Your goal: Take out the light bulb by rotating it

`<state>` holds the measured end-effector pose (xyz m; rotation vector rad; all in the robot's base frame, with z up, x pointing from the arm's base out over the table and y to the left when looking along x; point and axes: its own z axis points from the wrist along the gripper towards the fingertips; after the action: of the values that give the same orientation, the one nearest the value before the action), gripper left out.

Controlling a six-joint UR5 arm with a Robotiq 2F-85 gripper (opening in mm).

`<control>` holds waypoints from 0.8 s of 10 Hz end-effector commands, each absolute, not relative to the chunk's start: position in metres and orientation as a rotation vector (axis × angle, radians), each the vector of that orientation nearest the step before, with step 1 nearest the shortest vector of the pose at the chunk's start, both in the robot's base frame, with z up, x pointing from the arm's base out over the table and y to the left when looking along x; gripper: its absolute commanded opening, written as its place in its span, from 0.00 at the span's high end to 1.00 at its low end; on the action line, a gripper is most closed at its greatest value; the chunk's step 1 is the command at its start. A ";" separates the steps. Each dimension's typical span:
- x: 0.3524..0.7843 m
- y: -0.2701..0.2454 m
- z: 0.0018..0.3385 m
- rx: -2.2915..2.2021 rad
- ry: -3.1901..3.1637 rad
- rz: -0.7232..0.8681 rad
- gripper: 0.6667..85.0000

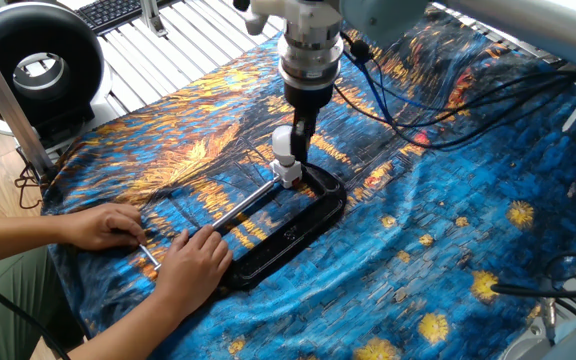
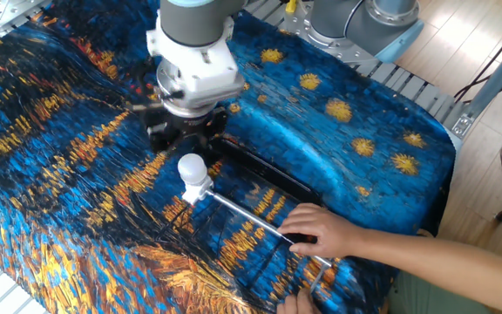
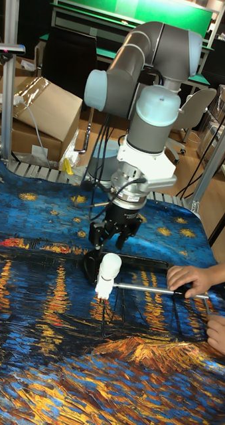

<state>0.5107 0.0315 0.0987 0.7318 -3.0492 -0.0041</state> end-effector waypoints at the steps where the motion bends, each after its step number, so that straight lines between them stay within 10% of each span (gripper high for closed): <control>1: 0.515 0.053 0.099 0.417 -3.117 -0.105 0.31; 8: 0.517 0.037 0.098 0.373 -3.133 -0.028 0.34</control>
<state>0.5162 0.0381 0.0966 0.4179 -3.1177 -0.0175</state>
